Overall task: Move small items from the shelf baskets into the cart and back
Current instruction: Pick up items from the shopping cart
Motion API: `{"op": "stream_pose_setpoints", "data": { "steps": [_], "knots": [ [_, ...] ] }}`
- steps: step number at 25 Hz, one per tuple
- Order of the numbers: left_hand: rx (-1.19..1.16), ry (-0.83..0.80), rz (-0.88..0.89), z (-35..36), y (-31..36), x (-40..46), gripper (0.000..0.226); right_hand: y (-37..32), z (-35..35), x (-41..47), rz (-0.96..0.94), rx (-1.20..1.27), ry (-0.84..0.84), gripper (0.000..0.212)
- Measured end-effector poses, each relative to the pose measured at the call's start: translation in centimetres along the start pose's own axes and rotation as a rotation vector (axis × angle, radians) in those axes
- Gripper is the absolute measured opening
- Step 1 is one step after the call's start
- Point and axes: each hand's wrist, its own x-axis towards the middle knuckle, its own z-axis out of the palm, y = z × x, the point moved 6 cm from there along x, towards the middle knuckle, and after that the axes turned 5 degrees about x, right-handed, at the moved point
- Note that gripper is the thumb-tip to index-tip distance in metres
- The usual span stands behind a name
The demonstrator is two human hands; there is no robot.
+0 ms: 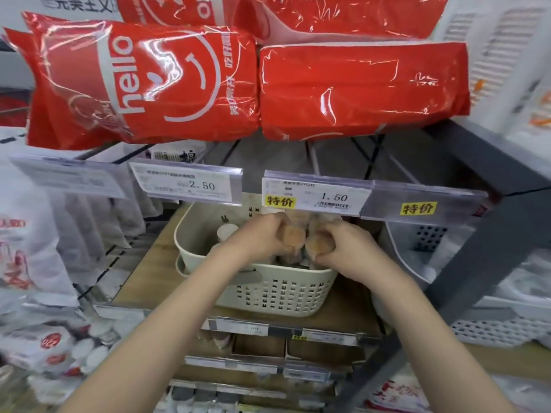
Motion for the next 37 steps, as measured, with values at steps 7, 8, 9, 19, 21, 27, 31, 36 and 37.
{"op": "stream_pose_setpoints", "data": {
  "steps": [7, 8, 9, 19, 21, 27, 31, 36, 37],
  "knots": [
    [-0.074, -0.127, 0.019, 0.8, -1.6, 1.1, 0.062, 0.1, 0.4, 0.3, -0.012, 0.029, -0.009, 0.045],
    [-0.073, -0.140, 0.022, 0.9, -1.8, 1.0, 0.059, 0.1, 0.5, 0.2, -0.018, 0.043, 0.005, 0.043],
    [-0.061, -0.149, 0.025, 0.7, -1.9, 0.8, 0.053, 0.1, 0.4, 0.1, -0.023, 0.047, 0.020, 0.042],
    [0.307, -0.243, 0.133, 0.4, -2.6, 0.2, 0.030, -1.5, 0.9, 0.5, -0.257, 0.010, 0.019, 0.039],
    [0.234, -0.222, 0.045, -0.8, -3.9, 0.3, 0.031, -1.2, 1.4, 0.7, -0.250, 0.038, 0.016, 0.036],
    [-0.265, 0.041, -0.123, -4.1, -9.2, 0.2, 0.065, -1.0, 1.5, 0.6, -0.235, 0.053, 0.046, 0.034],
    [-0.383, 0.164, -0.146, -3.5, -9.3, 1.0, 0.047, -1.1, 1.5, 0.3, -0.227, 0.050, 0.043, 0.034],
    [-0.235, 0.113, -0.156, -3.0, -8.7, 2.2, 0.076, -1.1, 1.3, -0.1, -0.206, 0.064, 0.066, 0.032],
    [-0.246, 0.113, -0.149, -2.9, -8.8, 2.4, 0.077, -1.1, 1.3, -0.1, -0.205, 0.070, 0.071, 0.032]
  ]
}}
